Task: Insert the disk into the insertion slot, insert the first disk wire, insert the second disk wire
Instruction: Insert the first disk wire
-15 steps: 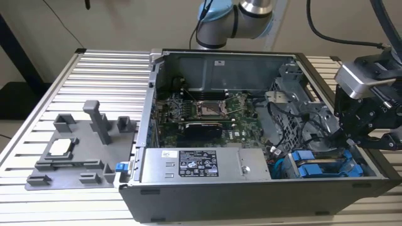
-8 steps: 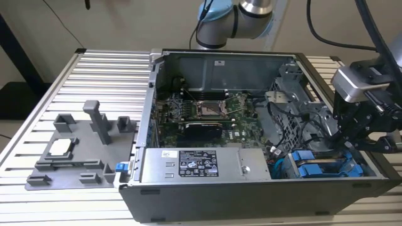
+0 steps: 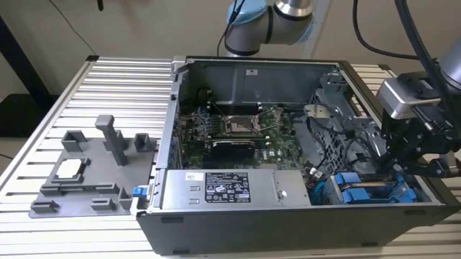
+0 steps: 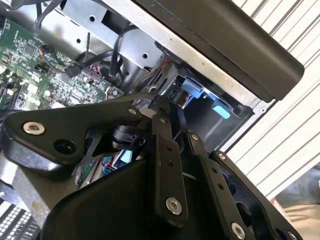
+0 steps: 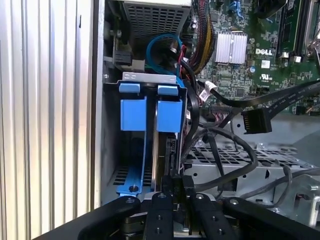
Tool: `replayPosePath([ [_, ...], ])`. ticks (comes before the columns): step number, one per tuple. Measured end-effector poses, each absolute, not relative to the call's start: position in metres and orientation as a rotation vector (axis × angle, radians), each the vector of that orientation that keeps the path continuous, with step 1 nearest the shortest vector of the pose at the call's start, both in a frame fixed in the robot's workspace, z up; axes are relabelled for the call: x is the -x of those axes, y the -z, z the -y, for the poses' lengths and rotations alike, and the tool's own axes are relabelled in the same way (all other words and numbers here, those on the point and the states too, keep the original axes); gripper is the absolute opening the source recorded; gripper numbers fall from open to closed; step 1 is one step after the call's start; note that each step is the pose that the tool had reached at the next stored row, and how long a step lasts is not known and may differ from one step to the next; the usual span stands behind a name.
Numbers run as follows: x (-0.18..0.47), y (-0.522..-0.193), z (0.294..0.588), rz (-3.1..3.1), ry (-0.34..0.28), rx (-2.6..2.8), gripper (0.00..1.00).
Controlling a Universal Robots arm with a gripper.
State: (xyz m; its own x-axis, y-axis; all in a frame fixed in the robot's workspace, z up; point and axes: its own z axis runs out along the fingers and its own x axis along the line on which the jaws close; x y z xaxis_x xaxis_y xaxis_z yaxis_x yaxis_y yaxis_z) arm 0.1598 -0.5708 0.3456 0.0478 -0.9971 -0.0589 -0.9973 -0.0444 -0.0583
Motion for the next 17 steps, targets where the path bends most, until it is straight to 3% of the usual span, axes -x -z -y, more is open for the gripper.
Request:
replayPosePath([
  [17, -0.1599, -0.3401, 0.5713, -2.176, 0.000, 2.149, 0.19],
])
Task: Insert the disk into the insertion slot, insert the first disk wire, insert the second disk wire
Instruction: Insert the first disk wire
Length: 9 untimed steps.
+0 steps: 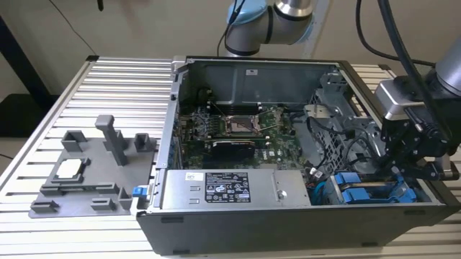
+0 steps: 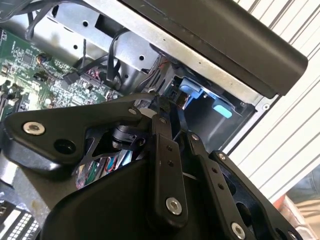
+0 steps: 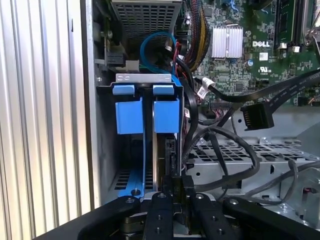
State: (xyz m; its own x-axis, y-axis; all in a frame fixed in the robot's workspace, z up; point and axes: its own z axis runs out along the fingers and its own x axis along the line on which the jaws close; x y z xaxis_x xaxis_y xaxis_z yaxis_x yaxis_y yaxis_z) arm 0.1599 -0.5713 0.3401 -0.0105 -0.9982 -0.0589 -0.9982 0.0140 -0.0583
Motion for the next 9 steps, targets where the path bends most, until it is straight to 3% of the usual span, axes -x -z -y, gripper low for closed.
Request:
replayPosePath([
  [9, -0.1605, -0.3358, 0.5714, -2.177, 0.000, 2.148, 0.19],
])
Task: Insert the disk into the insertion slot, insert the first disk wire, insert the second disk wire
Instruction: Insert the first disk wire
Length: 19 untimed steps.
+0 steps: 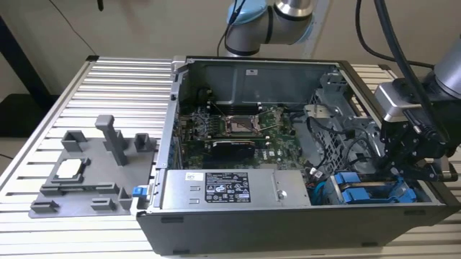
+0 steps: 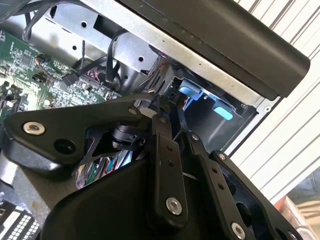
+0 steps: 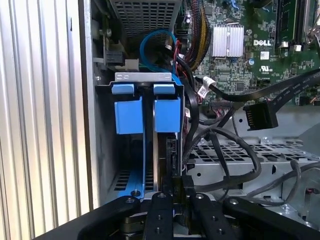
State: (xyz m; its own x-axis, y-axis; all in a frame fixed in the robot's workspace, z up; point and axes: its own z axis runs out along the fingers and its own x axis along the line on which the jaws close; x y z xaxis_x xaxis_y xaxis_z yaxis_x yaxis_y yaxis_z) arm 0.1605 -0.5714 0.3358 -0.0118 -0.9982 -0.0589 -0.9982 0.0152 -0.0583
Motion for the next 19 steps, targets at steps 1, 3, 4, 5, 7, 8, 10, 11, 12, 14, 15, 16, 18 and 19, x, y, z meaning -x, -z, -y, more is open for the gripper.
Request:
replayPosePath([
  [1, -0.161, -0.334, 0.571, -2.177, 0.001, 2.148, 0.19],
  [3, -0.161, -0.332, 0.571, -2.178, 0.002, 2.149, 0.19],
  [4, -0.161, -0.332, 0.571, -2.178, 0.002, 2.149, 0.19],
  [5, -0.161, -0.331, 0.571, -2.177, 0.001, 2.148, 0.19],
  [7, -0.161, -0.331, 0.571, -2.177, 0.001, 2.148, 0.19],
  [8, -0.161, -0.331, 0.571, -2.177, 0.001, 2.148, 0.19],
  [10, -0.161, -0.331, 0.571, -2.176, 0.002, 2.147, 0.19],
  [11, -0.161, -0.331, 0.571, -2.176, 0.001, 2.147, 0.20],
  [12, -0.161, -0.330, 0.571, -2.175, 0.001, 2.147, 0.20],
  [14, -0.161, -0.331, 0.571, -2.176, 0.002, 2.146, 0.27],
  [15, -0.161, -0.332, 0.571, -2.176, 0.002, 2.147, 0.27],
  [16, -0.161, -0.334, 0.571, -2.176, 0.002, 2.146, 0.27],
  [18, -0.161, -0.341, 0.571, -2.176, 0.002, 2.146, 0.27],
  [19, -0.161, -0.346, 0.571, -2.176, 0.002, 2.146, 0.27],
])
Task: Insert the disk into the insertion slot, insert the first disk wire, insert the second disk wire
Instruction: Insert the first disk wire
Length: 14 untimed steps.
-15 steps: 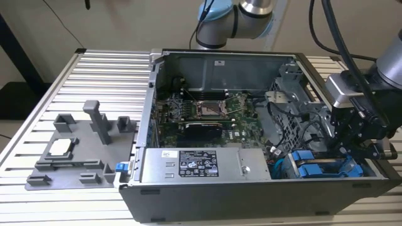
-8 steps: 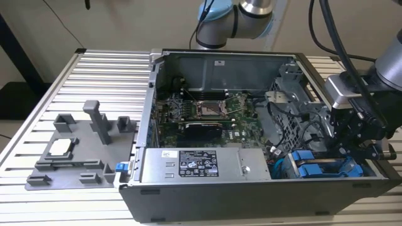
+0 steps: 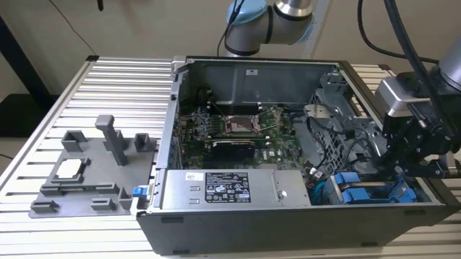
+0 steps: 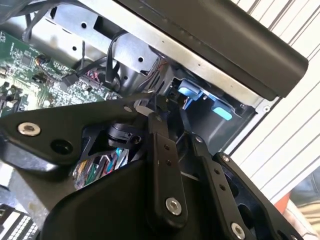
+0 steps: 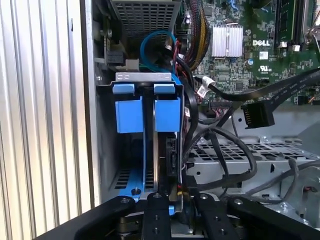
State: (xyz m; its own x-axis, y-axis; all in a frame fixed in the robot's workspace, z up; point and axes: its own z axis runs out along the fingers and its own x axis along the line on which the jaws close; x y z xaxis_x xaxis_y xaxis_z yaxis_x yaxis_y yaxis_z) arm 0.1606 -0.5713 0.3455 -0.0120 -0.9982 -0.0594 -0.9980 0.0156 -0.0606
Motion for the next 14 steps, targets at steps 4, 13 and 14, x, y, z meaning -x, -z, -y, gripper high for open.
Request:
replayPosePath([
  [4, -0.161, -0.364, 0.571, -2.176, 0.002, 2.146, 0.27],
  [13, -0.161, -0.396, 0.571, -2.176, 0.002, 2.146, 0.27],
  [14, -0.161, -0.396, 0.571, -2.176, 0.002, 2.146, 0.27],
])
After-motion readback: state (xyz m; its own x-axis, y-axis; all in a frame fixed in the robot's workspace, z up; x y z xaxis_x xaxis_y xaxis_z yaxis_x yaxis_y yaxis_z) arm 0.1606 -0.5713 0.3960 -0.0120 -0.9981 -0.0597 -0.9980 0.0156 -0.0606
